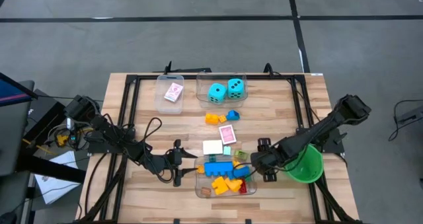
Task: Pick & Place Toys
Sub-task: Put the bottom yellow game piece into the bottom transparent bin
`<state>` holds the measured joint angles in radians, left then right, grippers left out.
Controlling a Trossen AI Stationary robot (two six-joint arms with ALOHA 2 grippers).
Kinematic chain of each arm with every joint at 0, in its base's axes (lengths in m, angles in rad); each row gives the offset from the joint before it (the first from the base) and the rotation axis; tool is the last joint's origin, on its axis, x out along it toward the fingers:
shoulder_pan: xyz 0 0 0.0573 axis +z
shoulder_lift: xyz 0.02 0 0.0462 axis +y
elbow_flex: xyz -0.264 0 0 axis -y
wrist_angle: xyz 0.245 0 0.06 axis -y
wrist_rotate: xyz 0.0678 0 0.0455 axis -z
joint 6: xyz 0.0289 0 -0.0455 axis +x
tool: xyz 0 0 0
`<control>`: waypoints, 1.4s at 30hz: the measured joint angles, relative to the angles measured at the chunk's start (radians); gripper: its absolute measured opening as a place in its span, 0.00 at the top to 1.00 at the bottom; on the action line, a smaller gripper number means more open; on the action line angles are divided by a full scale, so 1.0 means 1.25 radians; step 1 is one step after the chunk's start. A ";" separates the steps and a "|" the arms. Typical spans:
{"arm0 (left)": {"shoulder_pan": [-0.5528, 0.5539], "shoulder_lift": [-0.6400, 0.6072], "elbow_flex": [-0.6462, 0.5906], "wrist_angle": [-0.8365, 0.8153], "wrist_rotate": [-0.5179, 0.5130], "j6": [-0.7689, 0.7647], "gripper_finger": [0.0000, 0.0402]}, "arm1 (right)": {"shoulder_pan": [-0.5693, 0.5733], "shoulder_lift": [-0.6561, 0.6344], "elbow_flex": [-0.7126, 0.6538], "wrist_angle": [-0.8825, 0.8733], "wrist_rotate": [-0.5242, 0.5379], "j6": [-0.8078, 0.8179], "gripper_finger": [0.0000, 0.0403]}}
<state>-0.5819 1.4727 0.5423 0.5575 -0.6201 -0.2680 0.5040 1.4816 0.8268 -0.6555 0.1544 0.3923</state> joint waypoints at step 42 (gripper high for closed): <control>0.000 0.000 0.000 -0.002 0.000 0.001 0.47 | 0.078 -0.068 0.002 0.438 0.062 -0.205 0.35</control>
<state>-0.5820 1.4727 0.5423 0.5545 -0.6201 -0.2672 0.6009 1.3962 0.8299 -0.1083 0.2325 0.1361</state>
